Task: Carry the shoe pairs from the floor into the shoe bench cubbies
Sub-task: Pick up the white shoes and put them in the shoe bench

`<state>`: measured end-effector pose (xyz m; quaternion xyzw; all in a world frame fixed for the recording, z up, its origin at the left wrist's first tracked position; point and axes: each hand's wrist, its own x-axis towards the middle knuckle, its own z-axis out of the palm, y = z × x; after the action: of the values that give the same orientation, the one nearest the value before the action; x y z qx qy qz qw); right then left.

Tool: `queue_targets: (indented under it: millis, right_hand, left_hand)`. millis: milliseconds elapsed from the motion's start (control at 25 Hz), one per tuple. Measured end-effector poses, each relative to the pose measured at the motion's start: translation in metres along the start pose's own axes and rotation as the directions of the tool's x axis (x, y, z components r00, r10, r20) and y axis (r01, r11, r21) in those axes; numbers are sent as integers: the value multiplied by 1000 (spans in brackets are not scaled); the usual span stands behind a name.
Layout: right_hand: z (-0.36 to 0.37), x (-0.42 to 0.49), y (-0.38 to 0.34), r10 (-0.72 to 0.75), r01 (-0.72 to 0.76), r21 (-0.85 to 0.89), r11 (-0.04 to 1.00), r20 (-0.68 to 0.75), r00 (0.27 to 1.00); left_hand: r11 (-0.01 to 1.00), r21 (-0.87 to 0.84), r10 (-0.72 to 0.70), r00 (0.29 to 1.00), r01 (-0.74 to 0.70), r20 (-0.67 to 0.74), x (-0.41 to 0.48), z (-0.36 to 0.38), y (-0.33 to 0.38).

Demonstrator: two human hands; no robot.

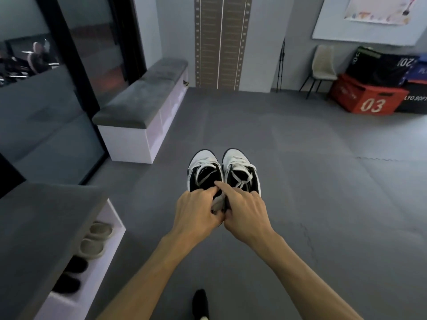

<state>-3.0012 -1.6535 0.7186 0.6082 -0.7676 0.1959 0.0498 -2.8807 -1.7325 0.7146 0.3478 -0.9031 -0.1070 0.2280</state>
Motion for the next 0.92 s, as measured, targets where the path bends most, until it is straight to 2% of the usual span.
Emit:
queue_targets:
  millis: [240, 520, 720, 920]
  right_hand:
    - [17, 212, 121, 86, -87, -26, 996, -30, 996]
    - [69, 442, 279, 108, -107, 18, 994, -89, 990]
    - [98, 618, 403, 26, -21, 65, 998, -71, 997]
    - [114, 783, 488, -40, 41, 75, 996, -23, 999]
  left_hand:
    - [998, -26, 58, 997, -57, 52, 248, 60, -29]
    - [996, 4, 85, 992, -86, 92, 515, 153, -59]
    - [999, 38, 25, 997, -28, 68, 711, 219, -73]
    - [997, 44, -67, 997, 65, 25, 879, 260, -101]
